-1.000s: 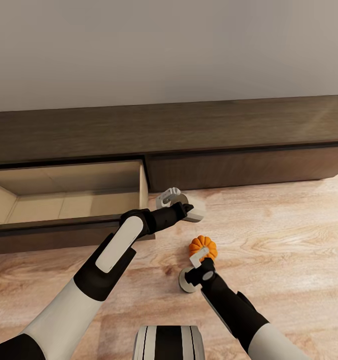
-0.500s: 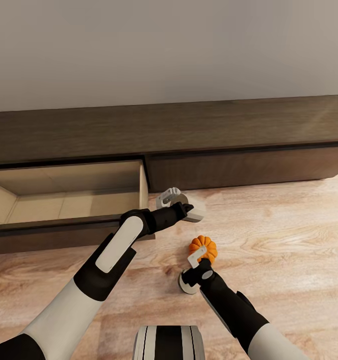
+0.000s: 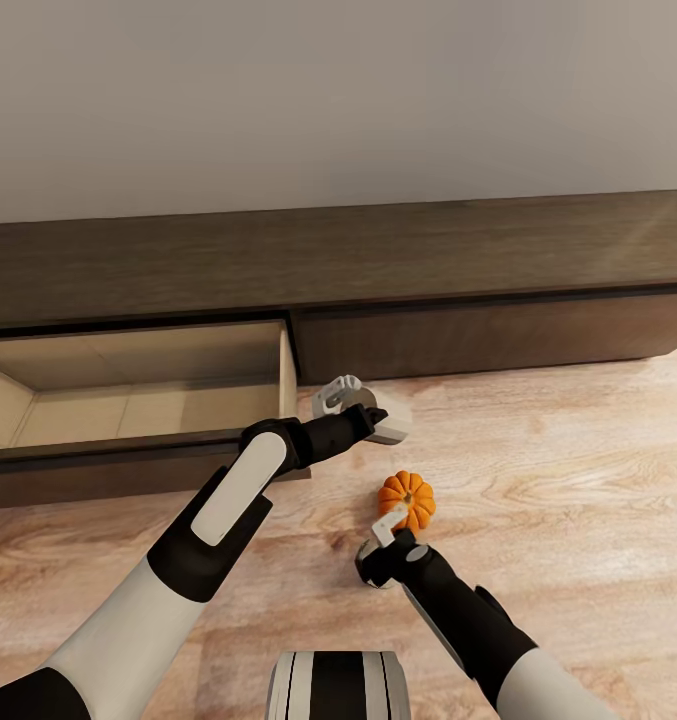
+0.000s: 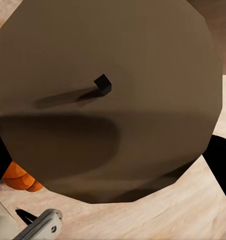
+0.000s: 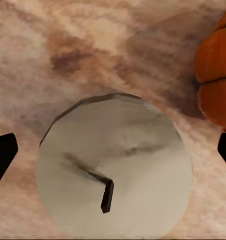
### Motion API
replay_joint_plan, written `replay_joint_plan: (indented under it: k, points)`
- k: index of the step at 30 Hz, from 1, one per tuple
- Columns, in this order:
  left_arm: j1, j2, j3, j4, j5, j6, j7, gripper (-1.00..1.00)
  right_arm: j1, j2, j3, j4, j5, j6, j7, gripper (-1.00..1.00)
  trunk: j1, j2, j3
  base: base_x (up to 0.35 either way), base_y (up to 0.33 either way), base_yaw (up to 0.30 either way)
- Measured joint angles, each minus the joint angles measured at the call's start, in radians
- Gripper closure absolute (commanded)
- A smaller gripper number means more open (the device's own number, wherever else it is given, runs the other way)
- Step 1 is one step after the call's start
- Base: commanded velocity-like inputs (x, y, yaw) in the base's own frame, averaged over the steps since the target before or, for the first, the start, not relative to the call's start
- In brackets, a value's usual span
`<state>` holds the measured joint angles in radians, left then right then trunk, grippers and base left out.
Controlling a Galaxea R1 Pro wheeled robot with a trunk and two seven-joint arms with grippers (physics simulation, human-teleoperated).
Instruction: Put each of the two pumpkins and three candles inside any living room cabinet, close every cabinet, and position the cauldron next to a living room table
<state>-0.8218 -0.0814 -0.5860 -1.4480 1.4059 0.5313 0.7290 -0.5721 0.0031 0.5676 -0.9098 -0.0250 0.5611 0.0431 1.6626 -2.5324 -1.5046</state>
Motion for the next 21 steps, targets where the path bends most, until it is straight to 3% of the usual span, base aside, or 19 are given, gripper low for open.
replay_joint_plan:
  k: [5,6,21]
  points:
    - [0.000,0.000,0.000,0.000,0.001,0.001,0.000,1.00,0.000,0.000,-0.001,0.067,0.001,-0.002,-0.001,-1.00,0.000,0.000,0.000,0.000,0.000,0.000]
    - [0.000,0.000,0.000,0.000,0.001,0.000,0.000,1.00,0.000,0.000,0.000,0.075,-0.018,-0.002,0.002,-1.00,0.000,0.000,0.000,0.000,0.000,0.000]
    - [0.000,0.000,0.000,0.000,0.000,0.001,0.000,1.00,-0.001,0.001,0.000,0.075,-0.019,-0.005,0.000,-1.00,0.000,0.000,0.000,0.000,0.000,0.000]
